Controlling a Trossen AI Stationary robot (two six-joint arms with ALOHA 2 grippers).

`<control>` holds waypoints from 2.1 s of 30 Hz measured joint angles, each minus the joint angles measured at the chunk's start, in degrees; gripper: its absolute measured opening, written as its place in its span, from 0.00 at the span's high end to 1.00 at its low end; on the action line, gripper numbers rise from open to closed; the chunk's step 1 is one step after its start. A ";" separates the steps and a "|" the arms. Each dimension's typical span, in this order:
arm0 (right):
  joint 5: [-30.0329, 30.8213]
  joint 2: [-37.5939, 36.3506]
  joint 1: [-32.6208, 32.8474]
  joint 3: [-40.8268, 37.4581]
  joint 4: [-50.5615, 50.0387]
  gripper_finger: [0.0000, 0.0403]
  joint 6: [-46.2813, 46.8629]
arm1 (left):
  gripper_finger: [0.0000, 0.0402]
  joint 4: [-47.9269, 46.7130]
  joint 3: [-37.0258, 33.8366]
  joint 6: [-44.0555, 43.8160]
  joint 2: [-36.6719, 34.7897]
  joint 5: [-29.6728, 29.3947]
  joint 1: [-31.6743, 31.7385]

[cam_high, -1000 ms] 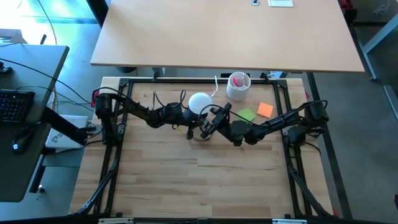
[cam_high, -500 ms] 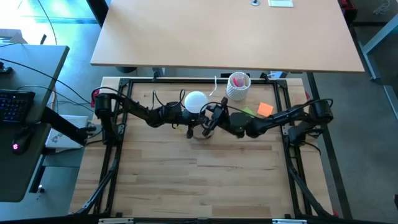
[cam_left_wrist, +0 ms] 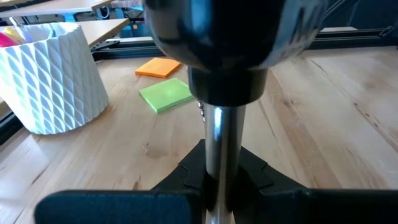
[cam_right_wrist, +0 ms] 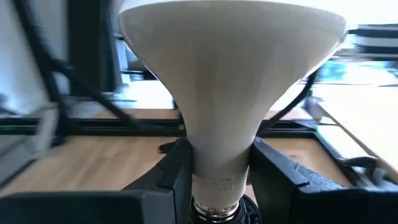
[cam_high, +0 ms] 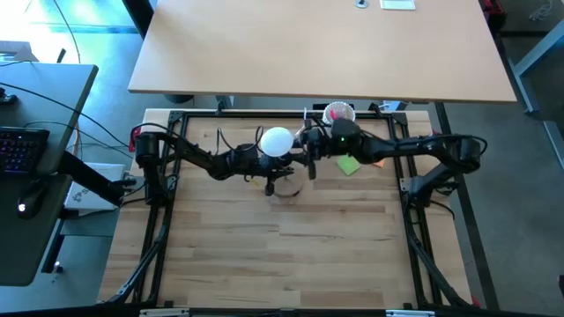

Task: Screw lightbulb
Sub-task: Remove the lightbulb from the lamp socket

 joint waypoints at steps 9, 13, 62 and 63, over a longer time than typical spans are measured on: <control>-14.18 0.20 -5.54 -0.10 1.46 0.67 -2.54 | 0.92 -0.28 -0.04 0.13 0.05 0.08 0.00; -14.01 0.19 -5.17 -0.17 4.40 0.67 -2.99 | 0.92 -0.24 -0.04 0.16 0.03 0.35 0.00; 40.69 -22.55 30.35 -27.84 -4.31 0.67 19.36 | 0.91 -0.39 -0.08 -0.87 -0.06 -1.88 -0.07; 42.11 -22.55 30.43 -30.10 -2.51 0.67 21.82 | 0.91 -0.43 -0.08 -0.87 -0.06 -1.88 -0.07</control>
